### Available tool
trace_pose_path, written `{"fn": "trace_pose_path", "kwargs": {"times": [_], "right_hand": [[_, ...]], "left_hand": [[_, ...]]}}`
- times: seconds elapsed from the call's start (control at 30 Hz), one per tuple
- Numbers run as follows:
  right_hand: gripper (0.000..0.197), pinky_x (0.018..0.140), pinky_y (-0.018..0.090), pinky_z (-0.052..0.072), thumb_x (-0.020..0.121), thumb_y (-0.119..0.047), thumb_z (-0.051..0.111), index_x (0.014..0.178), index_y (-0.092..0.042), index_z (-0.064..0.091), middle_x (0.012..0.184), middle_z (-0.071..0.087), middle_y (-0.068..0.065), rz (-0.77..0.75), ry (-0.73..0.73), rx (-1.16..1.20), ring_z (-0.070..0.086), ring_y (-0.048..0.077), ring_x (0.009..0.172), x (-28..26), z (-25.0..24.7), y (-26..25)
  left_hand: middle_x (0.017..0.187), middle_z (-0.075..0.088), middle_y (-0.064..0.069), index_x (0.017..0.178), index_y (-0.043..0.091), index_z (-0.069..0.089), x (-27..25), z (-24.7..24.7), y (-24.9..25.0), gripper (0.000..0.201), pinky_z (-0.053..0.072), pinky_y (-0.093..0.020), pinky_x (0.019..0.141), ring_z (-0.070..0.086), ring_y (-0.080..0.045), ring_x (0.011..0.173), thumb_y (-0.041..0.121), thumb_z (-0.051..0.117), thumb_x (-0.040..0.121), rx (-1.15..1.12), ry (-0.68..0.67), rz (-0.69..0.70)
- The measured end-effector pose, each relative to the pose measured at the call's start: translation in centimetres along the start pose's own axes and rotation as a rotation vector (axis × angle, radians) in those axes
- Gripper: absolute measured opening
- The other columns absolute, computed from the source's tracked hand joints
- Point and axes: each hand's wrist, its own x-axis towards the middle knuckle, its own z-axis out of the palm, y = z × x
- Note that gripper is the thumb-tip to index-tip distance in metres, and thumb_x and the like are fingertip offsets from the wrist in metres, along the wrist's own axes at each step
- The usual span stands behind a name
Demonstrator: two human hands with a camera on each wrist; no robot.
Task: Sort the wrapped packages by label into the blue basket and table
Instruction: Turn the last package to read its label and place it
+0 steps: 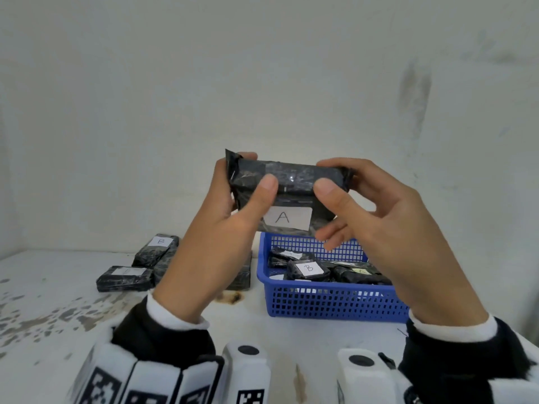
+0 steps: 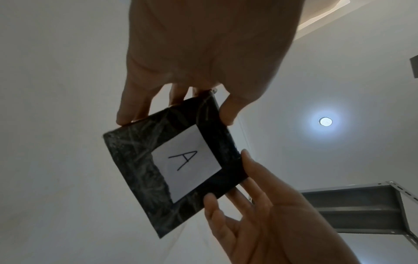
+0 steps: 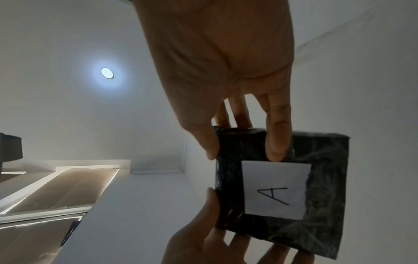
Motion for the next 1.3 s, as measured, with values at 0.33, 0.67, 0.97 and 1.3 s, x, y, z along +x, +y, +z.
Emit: {"fn": "trace_pose_path", "kwargs": {"times": [0.33, 0.67, 0.97, 1.3], "right_hand": [[0.012, 0.062, 0.035, 0.057, 0.094, -0.030, 0.063, 0.097, -0.028, 0.074, 0.095, 0.074, -0.003, -0.006, 0.020, 0.037, 0.070, 0.030, 0.060, 0.3, -0.2, 0.7], [0.005, 0.061, 0.051, 0.057, 0.088, -0.040, 0.069, 0.089, -0.037, 0.066, 0.092, 0.068, -0.009, -0.081, 0.062, -0.056, 0.060, 0.046, 0.063, 0.1, 0.5, 0.5], [0.018, 0.068, 0.056, 0.056, 0.083, -0.041, 0.075, 0.091, -0.036, 0.060, 0.090, 0.065, -0.001, -0.098, 0.039, -0.073, 0.059, 0.047, 0.073, -0.1, 0.9, 0.4], [0.014, 0.071, 0.032, 0.059, 0.080, -0.044, 0.073, 0.088, -0.034, 0.068, 0.106, 0.071, -0.014, -0.083, 0.054, -0.030, 0.070, 0.024, 0.078, 0.0, 0.9, 0.6]], "left_hand": [[0.092, 0.063, 0.018, 0.093, 0.039, 0.053, 0.3, -0.3, -0.2, 0.018, 0.043, -0.045, 0.105, 0.061, -0.006, 0.101, 0.050, 0.039, 0.093, -0.010, 0.034, -0.030], [0.088, 0.060, 0.016, 0.099, 0.028, 0.048, 0.1, 0.3, 0.0, 0.021, 0.045, -0.028, 0.098, 0.061, -0.003, 0.094, 0.048, 0.045, 0.093, -0.034, -0.023, 0.013], [0.077, 0.059, 0.021, 0.104, 0.025, 0.049, -0.1, 0.5, -0.2, 0.033, 0.040, -0.004, 0.065, 0.055, 0.009, 0.071, 0.050, 0.052, 0.083, -0.005, -0.024, 0.077], [0.100, 0.072, -0.001, 0.117, 0.026, 0.056, 0.2, 0.7, 0.1, 0.021, 0.060, -0.029, 0.069, 0.074, -0.016, 0.075, 0.031, 0.046, 0.100, -0.091, -0.025, -0.136]]}}
